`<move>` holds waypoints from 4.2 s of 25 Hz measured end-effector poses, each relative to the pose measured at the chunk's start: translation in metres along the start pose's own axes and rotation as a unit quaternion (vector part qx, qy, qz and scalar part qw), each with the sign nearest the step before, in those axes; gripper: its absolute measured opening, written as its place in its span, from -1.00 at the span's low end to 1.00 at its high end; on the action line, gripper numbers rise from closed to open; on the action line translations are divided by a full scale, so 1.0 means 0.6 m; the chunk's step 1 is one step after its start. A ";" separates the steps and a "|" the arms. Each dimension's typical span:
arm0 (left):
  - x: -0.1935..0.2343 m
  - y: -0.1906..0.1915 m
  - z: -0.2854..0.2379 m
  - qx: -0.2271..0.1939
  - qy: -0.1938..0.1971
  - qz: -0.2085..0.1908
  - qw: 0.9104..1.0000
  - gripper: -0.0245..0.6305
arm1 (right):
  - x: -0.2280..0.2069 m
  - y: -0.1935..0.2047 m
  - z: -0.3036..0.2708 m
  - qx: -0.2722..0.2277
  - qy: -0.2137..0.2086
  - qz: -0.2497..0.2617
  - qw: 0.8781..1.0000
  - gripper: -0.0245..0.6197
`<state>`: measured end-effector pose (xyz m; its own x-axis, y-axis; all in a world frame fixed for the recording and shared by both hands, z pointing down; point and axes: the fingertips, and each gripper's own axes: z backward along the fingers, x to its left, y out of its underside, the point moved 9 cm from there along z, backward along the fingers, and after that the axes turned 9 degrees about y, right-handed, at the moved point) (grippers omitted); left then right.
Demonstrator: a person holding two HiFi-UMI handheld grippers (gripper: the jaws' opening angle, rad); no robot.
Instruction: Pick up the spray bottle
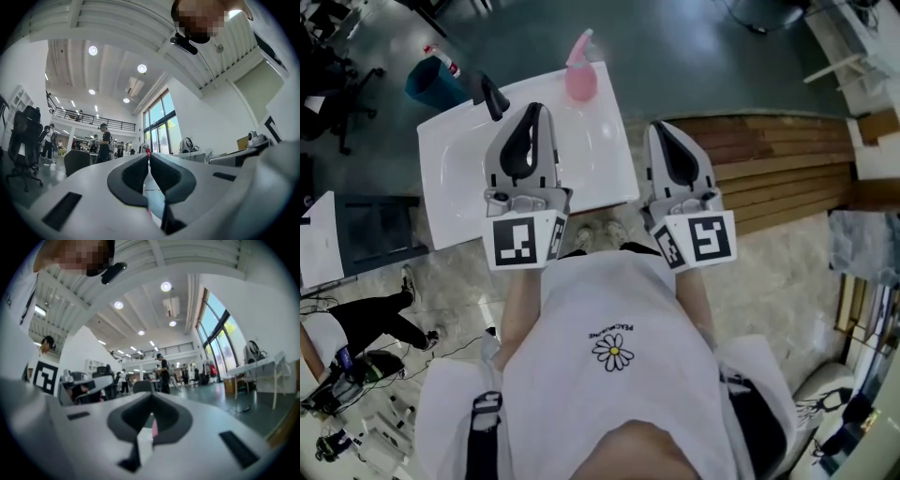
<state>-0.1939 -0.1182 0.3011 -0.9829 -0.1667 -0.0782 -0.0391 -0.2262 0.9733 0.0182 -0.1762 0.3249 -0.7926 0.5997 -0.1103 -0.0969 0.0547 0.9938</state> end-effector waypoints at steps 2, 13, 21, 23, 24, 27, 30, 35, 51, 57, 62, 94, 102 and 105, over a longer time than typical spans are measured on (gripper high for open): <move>0.007 0.002 0.000 0.004 0.006 0.005 1.000 -0.86 | 0.008 -0.001 0.001 0.001 0.004 0.005 1.000 -0.83; 0.028 0.011 -0.047 0.002 0.038 0.018 0.999 -0.49 | 0.012 -0.005 0.004 -0.002 0.024 0.022 0.999 -0.83; 0.053 0.053 -0.116 0.016 0.040 0.014 0.999 -0.19 | 0.006 0.003 0.013 0.004 0.042 0.017 0.999 -0.83; 0.059 0.074 -0.135 0.033 0.036 0.007 0.999 -0.13 | 0.005 0.005 0.017 0.006 0.047 0.018 0.999 -0.83; 0.062 0.086 -0.144 0.043 0.037 0.006 0.998 -0.11 | 0.005 0.005 0.019 0.007 0.050 0.018 0.999 -0.83; 0.072 0.121 -0.171 0.070 0.044 0.016 0.996 -0.04 | 0.002 0.008 0.026 0.010 0.060 0.019 0.998 -0.83; 0.082 0.152 -0.195 0.088 0.048 0.035 0.994 0.01 | -0.001 0.008 0.035 0.013 0.072 0.021 0.997 -0.83; 0.100 0.199 -0.232 0.118 0.055 0.058 0.990 0.01 | -0.008 0.008 0.044 0.021 0.092 0.028 0.995 -0.83; 0.112 0.313 -0.287 0.199 0.067 0.089 0.974 0.00 | -0.022 0.009 0.066 0.038 0.140 0.044 0.988 -0.83; 0.108 0.336 -0.295 0.219 0.074 0.092 0.968 0.00 | -0.024 0.009 0.071 0.042 0.149 0.049 0.987 -0.83; 0.107 0.351 -0.295 0.231 0.072 0.090 0.966 0.00 | -0.024 0.008 0.073 0.044 0.155 0.053 0.986 -0.83; 0.117 0.377 -0.291 0.259 0.068 0.071 0.961 -0.44 | -0.009 0.016 0.063 0.061 0.132 0.074 0.987 -0.83; 0.117 0.303 -0.290 0.215 0.073 0.050 0.973 -0.45 | -0.007 0.007 0.031 0.053 0.116 0.090 0.988 -0.83; 0.108 0.262 -0.282 0.185 0.080 0.069 0.977 -0.45 | 0.000 -0.001 0.015 0.045 0.099 0.101 0.989 -0.83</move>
<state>-0.2335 -0.3269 0.4127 -0.9441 -0.3250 0.0548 -0.0001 0.1664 0.9861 0.0237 -0.1690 0.3244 -0.8934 0.4383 0.0991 0.1229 0.0262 0.9921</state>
